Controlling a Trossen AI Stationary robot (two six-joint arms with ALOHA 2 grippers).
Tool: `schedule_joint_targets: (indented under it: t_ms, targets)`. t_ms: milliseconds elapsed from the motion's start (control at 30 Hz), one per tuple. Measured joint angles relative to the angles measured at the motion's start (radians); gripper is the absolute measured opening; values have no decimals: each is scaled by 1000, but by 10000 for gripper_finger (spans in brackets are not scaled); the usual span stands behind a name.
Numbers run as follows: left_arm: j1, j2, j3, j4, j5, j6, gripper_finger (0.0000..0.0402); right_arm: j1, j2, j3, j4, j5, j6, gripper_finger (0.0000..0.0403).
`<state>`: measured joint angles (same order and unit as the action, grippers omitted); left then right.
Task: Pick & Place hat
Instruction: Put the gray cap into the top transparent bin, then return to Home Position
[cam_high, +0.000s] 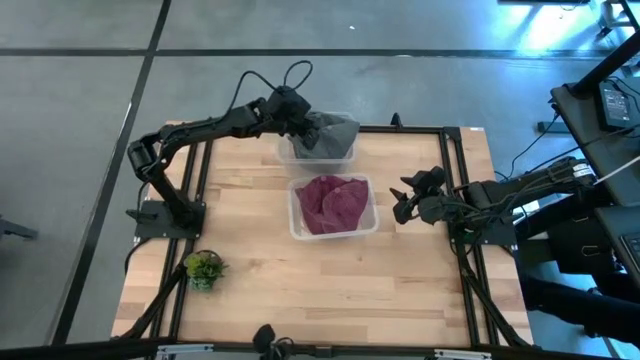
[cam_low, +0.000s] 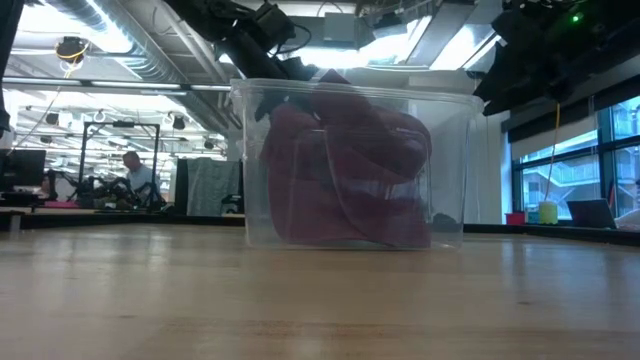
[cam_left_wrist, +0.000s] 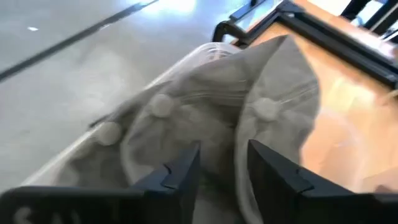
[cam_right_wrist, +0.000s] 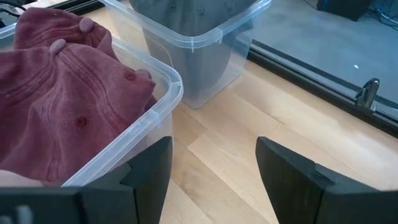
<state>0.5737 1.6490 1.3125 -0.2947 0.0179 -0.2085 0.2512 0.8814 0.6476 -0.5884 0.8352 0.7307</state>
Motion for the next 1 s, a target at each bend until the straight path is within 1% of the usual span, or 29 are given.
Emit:
schedule_joint_targets:
  t_ms: [67, 167, 233, 333, 400, 533, 600, 667, 733, 800, 900, 1000]
  targets:
    - [11, -14, 0, -13, -9, 35, 142, 0, 0, 6, -4, -3, 3, 232]
    - [33, -65, 0, -21, -8, 39, 159, -7, -10, 35, 2, -11, 25, 232]
    - [46, -116, 0, -36, 9, 40, 165, -25, -32, 47, 4, -67, 22, 232]
    - [53, -218, -32, -40, 23, 45, 168, -68, -79, 36, 21, -194, 5, 232]
    - [39, -300, -101, -15, 23, 42, 168, -93, -117, -5, 118, -258, -66, 232]
    - [-1, -464, -293, 112, 40, 35, 165, -158, -208, -143, 448, -427, -262, 232]
    - [-13, -549, -404, 214, 84, 35, 165, -193, -260, -226, 598, -508, -320, 232]
    - [-17, -628, -518, 322, 157, 15, 167, -226, -312, -304, 699, -575, -350, 232]
    - [-17, -703, -626, 423, 230, -22, 168, -253, -366, -373, 748, -626, -372, 232]
    - [-17, -772, -722, 497, 276, -55, 168, -272, -422, -430, 766, -658, -376, 232]
    - [-17, -856, -832, 531, 271, -65, 166, -285, -504, -506, 772, -680, -379, 232]
    - [-11, -923, -911, 518, 208, -52, 165, -286, -580, -576, 779, -679, -390, 232]
